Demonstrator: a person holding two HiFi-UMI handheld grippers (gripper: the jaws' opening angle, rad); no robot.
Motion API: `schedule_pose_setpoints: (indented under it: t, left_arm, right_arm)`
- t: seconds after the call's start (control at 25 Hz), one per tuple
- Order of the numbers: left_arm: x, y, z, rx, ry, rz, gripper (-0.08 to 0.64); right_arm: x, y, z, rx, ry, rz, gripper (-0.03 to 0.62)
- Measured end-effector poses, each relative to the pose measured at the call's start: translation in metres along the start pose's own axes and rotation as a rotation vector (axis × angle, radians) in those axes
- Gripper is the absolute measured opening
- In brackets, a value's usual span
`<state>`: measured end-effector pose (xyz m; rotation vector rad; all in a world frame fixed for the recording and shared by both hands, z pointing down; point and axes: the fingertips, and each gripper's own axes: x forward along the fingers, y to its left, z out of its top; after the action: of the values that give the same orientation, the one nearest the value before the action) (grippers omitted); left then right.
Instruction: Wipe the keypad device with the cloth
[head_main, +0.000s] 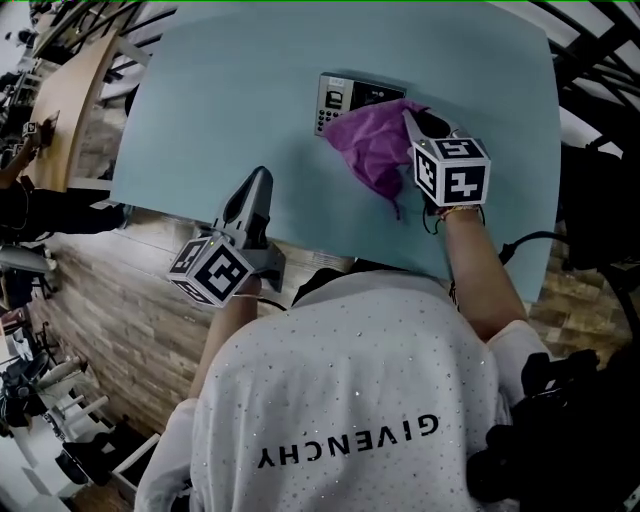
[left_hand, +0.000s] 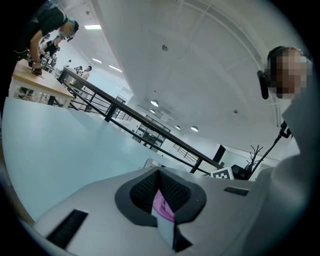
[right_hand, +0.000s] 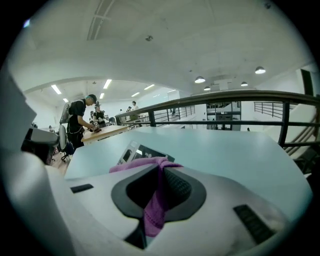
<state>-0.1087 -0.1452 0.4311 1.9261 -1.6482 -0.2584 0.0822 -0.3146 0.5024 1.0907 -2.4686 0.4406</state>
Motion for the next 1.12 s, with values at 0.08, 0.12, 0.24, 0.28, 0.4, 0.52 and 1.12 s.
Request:
schedule_pose_setpoints:
  t: [0.08,0.12,0.24,0.28,0.4,0.52,1.12]
  left_arm:
    - [-0.002,0.002,-0.001,-0.002,0.005,0.011,0.000]
    - [-0.003,0.003,-0.001,-0.002,0.004,0.017,0.000]
    - [-0.001,0.002,0.002,-0.001,-0.007,0.031,0.000]
    - [0.001,-0.001,0.003,0.004,-0.007,0.031,0.000]
    - [0.007,-0.009,0.004,0.030,0.008,0.023,0.000]
    - [0.008,-0.013,0.011,0.032,0.003,0.024,0.000]
    - [0.034,-0.021,0.018,0.002,0.012,-0.061,0.000]
  right_arm:
    - [-0.001,0.015,0.012,0.001,-0.050,0.053,0.030]
    - [0.002,0.025,0.016,0.001,-0.070,0.090,0.029]
    - [0.017,0.057,0.018,-0.022,-0.070,0.189,0.029]
    - [0.023,0.068,0.017,-0.038,-0.062,0.218,0.029]
    - [0.045,0.096,0.016,-0.101,-0.039,0.280,0.029]
    - [0.068,0.111,0.018,-0.208,-0.001,0.268,0.029]
    - [0.064,0.082,0.012,-0.323,0.095,0.122,0.032]
